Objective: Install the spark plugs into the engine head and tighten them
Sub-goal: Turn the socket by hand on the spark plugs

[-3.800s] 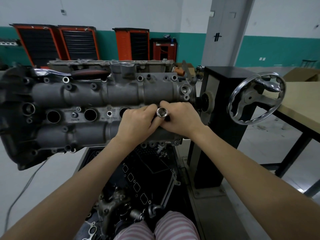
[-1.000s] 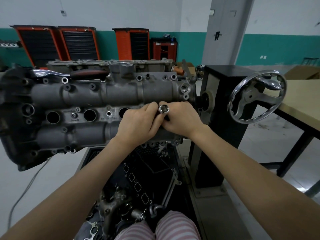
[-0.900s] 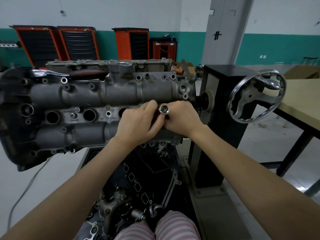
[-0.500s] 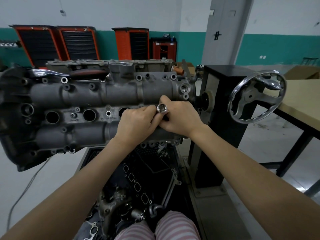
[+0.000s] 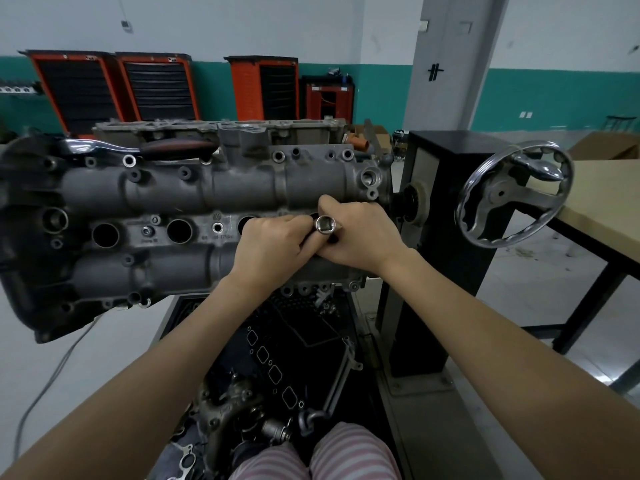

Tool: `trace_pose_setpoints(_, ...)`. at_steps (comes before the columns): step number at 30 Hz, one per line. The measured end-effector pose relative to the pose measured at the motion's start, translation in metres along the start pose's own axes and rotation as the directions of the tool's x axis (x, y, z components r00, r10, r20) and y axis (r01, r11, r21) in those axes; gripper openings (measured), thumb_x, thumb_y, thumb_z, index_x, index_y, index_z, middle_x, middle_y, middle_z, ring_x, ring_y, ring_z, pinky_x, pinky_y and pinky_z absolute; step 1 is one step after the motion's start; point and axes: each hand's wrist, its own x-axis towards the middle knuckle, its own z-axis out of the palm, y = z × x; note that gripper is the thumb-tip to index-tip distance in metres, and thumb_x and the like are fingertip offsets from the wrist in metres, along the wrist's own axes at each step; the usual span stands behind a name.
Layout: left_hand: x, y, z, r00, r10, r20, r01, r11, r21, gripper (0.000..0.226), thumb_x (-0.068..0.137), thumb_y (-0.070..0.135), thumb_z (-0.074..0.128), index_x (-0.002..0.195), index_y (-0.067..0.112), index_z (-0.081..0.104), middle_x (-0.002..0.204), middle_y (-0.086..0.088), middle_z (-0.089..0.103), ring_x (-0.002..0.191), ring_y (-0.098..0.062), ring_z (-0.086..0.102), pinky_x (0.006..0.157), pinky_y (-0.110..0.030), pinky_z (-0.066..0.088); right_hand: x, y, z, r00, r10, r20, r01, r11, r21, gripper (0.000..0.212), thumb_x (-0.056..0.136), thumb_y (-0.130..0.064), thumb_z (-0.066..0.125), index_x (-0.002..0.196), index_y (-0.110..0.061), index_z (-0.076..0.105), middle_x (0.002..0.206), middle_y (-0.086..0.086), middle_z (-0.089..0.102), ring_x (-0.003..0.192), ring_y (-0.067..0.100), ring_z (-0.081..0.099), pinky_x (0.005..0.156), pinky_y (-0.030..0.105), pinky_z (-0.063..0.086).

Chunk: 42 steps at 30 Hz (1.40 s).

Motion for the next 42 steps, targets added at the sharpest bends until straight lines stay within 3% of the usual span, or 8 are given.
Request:
trace_pose_setpoints(7, 0.0010, 0.0067, -0.0041, 0.999, 0.015, 0.045, -0.017, 0.999, 0.029, 0.035, 0.088, 0.030, 0.044, 0.069, 0.003, 0.055, 0.058, -0.008, 0.057, 0.042, -0.030, 0.053, 0.040, -0.025, 0.028, -0.0013, 0.0031, 0.0019, 1.000, -0.020, -0.012, 0.020, 1.000, 0.003, 0.018, 0.073, -0.015, 0.056, 0.057, -0.006, 0.055, 0.048, 0.009, 0.056, 0.041, 0.031, 0.051, 0.045, 0.025, 0.028)
trace_pose_setpoints(11, 0.0027, 0.0058, -0.0044, 1.000, 0.009, 0.026, -0.010, 0.999, 0.049, 0.035, 0.084, 0.033, 0.051, 0.060, 0.008, 0.051, 0.049, -0.004, 0.051, 0.038, -0.024, 0.049, 0.042, -0.020, 0.022, -0.0014, 0.0033, 0.0018, 0.999, -0.039, -0.018, 0.039, 0.999, -0.022, 0.020, 0.066, -0.010, 0.065, 0.051, -0.008, 0.052, 0.044, 0.007, 0.052, 0.036, 0.027, 0.047, 0.044, 0.023, 0.023)
trace_pose_setpoints(17, 0.0005, 0.0009, -0.0009, 1.000, 0.014, -0.009, -0.014, 1.000, 0.011, 0.037, 0.086, 0.028, 0.056, 0.059, 0.003, 0.057, 0.049, -0.007, 0.056, 0.038, -0.026, 0.052, 0.035, -0.028, 0.034, -0.0005, 0.0000, -0.0008, 1.000, -0.024, -0.013, 0.024, 1.000, -0.001, 0.027, 0.067, -0.020, 0.071, 0.071, -0.006, 0.048, 0.049, 0.004, 0.054, 0.041, 0.028, 0.053, 0.043, 0.019, 0.017)
trace_pose_setpoints(21, 0.0006, 0.0042, -0.0018, 0.999, 0.043, 0.020, -0.044, 0.998, 0.039, 0.035, 0.088, 0.027, 0.050, 0.065, 0.002, 0.057, 0.055, -0.009, 0.055, 0.039, -0.029, 0.051, 0.039, -0.025, 0.028, -0.0001, 0.0001, 0.0004, 0.999, -0.039, -0.014, 0.039, 0.999, -0.008, 0.019, 0.075, -0.023, 0.053, 0.067, -0.006, 0.052, 0.049, 0.006, 0.055, 0.040, 0.030, 0.051, 0.044, 0.022, 0.021)
trace_pose_setpoints(24, -0.0002, 0.0077, -0.0030, 0.997, 0.043, 0.058, -0.045, 0.999, 0.031, 0.036, 0.090, 0.029, 0.042, 0.071, 0.001, 0.055, 0.062, -0.009, 0.055, 0.040, -0.030, 0.049, 0.041, -0.025, 0.025, -0.0011, 0.0015, 0.0017, 0.999, -0.045, -0.021, 0.046, 0.999, 0.011, 0.029, 0.075, -0.026, 0.039, 0.058, -0.007, 0.053, 0.047, 0.006, 0.054, 0.038, 0.028, 0.048, 0.044, 0.024, 0.023)
trace_pose_setpoints(29, 0.0025, 0.0067, -0.0038, 0.999, 0.041, 0.007, -0.042, 0.997, 0.065, 0.033, 0.085, 0.032, 0.051, 0.062, 0.008, 0.049, 0.052, -0.004, 0.050, 0.036, -0.022, 0.046, 0.043, -0.020, 0.020, -0.0006, 0.0045, 0.0037, 0.999, -0.023, 0.026, 0.024, 0.999, -0.026, 0.019, 0.069, -0.011, 0.063, 0.054, -0.007, 0.052, 0.046, 0.008, 0.053, 0.038, 0.029, 0.049, 0.041, 0.025, 0.027)
trace_pose_setpoints(33, 0.0007, 0.0022, -0.0016, 0.999, 0.048, -0.016, -0.048, 0.998, 0.050, 0.035, 0.085, 0.030, 0.057, 0.058, 0.006, 0.055, 0.050, -0.005, 0.054, 0.038, -0.023, 0.051, 0.039, -0.022, 0.026, -0.0005, 0.0016, 0.0021, 1.000, -0.009, -0.013, 0.009, 1.000, -0.015, 0.020, 0.068, -0.015, 0.066, 0.060, -0.006, 0.050, 0.046, 0.007, 0.053, 0.039, 0.031, 0.050, 0.044, 0.023, 0.024)
trace_pose_setpoints(42, 0.0010, 0.0082, -0.0057, 0.999, 0.004, 0.044, -0.003, 1.000, -0.005, 0.034, 0.088, 0.029, 0.043, 0.070, 0.002, 0.052, 0.060, -0.008, 0.054, 0.041, -0.030, 0.050, 0.039, -0.026, 0.028, -0.0008, 0.0012, 0.0006, 0.999, -0.049, 0.016, 0.050, 0.999, -0.019, 0.014, 0.072, -0.017, 0.060, 0.066, -0.005, 0.054, 0.052, 0.007, 0.057, 0.044, 0.031, 0.053, 0.046, 0.025, 0.025)
